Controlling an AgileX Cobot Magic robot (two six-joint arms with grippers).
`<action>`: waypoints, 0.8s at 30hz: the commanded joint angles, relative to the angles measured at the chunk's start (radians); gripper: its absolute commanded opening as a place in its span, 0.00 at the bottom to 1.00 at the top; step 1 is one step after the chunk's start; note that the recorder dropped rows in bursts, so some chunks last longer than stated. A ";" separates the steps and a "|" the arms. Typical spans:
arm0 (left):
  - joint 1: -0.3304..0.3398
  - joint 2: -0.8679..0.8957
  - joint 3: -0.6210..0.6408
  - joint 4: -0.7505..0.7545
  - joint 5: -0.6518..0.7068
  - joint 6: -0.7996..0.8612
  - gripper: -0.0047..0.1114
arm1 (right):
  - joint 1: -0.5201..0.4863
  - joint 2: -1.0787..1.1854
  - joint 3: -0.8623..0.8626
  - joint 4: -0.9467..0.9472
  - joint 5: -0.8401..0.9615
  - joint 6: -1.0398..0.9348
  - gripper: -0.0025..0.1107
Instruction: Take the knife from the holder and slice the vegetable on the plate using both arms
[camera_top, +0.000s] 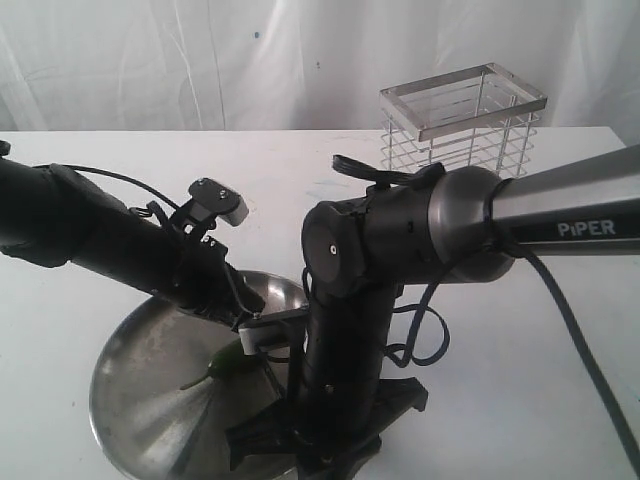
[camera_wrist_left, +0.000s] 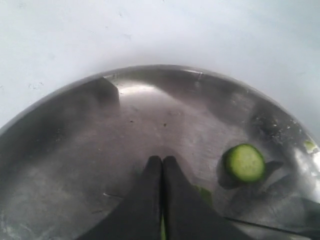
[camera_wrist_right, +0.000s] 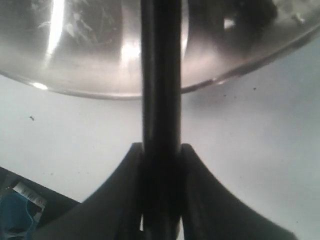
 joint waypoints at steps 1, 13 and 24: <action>-0.002 -0.008 0.000 0.009 0.090 -0.042 0.04 | -0.004 -0.001 -0.006 -0.007 -0.013 0.010 0.02; -0.002 -0.008 0.000 0.094 0.152 -0.373 0.04 | -0.004 -0.001 -0.006 -0.003 -0.034 0.010 0.02; 0.012 -0.037 0.000 -0.174 0.143 -0.583 0.04 | -0.004 -0.001 -0.006 0.003 -0.048 0.010 0.02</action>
